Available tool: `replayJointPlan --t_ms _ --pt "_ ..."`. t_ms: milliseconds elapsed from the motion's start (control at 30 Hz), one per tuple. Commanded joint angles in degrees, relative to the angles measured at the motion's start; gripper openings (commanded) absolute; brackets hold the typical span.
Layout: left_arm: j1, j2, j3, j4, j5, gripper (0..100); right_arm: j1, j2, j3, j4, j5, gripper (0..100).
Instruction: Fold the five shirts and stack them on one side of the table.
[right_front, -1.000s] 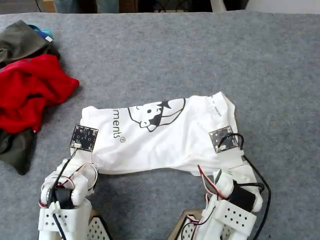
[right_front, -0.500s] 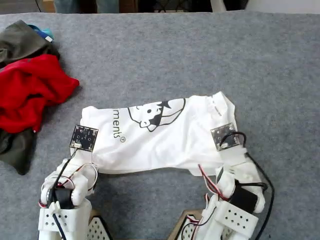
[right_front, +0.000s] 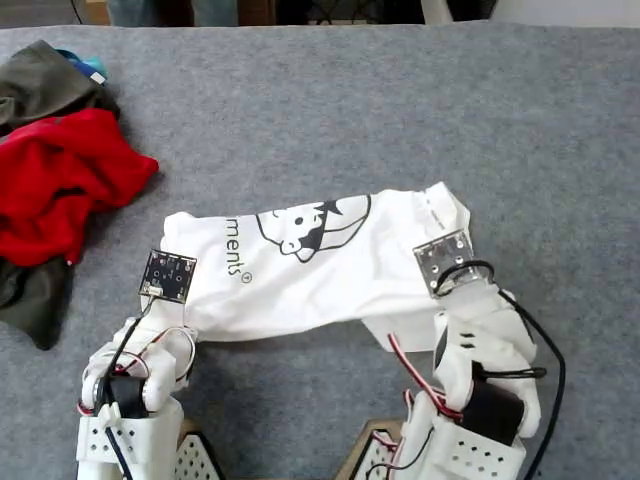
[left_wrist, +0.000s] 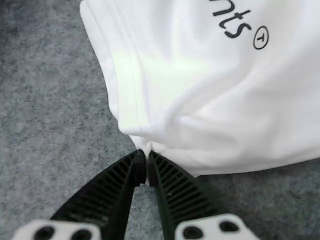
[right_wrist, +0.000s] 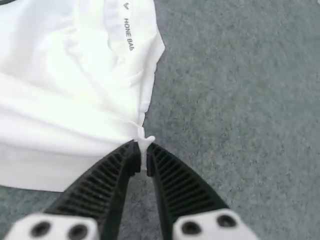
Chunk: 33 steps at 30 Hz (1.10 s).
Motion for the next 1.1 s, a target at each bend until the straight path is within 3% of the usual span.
replayJointPlan --t_ms 0,100,267,567,700,900,1067 --pt "-0.9 -0.5 0.6 0.0 -0.4 3 -2.9 -0.3 -1.5 0.5 0.3 1.5" --pt "-4.5 -0.5 -1.1 -0.8 -0.6 3 -4.0 -0.3 1.5 0.4 0.3 1.5" --pt "-9.5 -0.3 -4.3 -2.1 -11.7 3 -3.9 -0.3 5.4 -2.0 0.3 1.5" --pt "-19.8 -0.2 -22.3 0.6 -12.0 3 -3.8 -0.2 1.1 -0.3 0.3 1.4" --pt "-20.9 -0.2 -32.0 0.6 -11.3 3 -3.8 -0.2 -4.3 0.1 0.2 1.4" --pt "-20.9 -0.1 -43.4 -4.0 -0.4 3 -3.8 -0.2 -16.0 -0.8 -0.8 1.4" --pt "-20.9 0.0 -50.9 -12.7 10.5 3 -1.8 0.0 -26.2 -9.6 -10.5 1.4"
